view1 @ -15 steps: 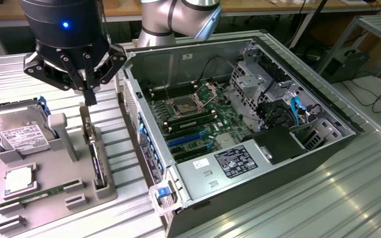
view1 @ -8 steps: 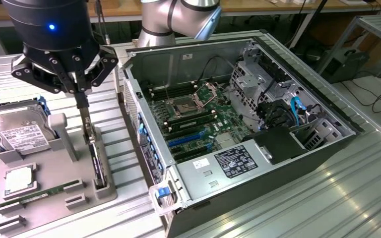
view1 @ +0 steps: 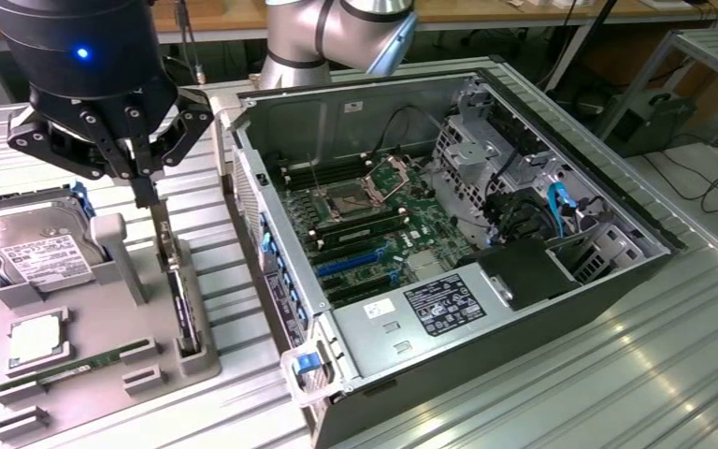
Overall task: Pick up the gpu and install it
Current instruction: 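Pick up the gpu and move the gpu toward the slot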
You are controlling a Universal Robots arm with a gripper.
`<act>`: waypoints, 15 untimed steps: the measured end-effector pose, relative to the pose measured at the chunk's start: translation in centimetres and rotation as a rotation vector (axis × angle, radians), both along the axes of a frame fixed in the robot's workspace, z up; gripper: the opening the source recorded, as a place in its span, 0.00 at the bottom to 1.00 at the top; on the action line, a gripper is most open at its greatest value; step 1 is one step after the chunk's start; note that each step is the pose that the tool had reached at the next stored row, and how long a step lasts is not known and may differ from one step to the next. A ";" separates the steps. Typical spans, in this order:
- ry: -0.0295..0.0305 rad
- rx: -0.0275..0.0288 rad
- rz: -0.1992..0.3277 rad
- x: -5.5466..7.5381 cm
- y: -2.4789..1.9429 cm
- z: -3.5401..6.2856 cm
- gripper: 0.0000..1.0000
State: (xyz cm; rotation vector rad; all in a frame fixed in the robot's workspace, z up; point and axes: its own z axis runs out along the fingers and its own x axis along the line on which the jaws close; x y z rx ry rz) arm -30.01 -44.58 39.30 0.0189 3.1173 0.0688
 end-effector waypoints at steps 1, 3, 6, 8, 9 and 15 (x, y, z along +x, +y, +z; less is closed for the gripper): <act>0.0000 0.0000 0.000 0.0 0.00 0.00 0.11; 0.0000 0.0000 0.000 0.0 0.00 0.00 0.11; 0.0000 0.0000 0.000 0.0 0.00 0.00 0.11; 0.0000 0.0000 0.000 0.0 0.00 0.00 0.11; 0.0000 0.0000 0.000 0.0 0.00 0.00 0.11; 0.0000 0.0000 0.000 0.0 0.00 0.00 0.30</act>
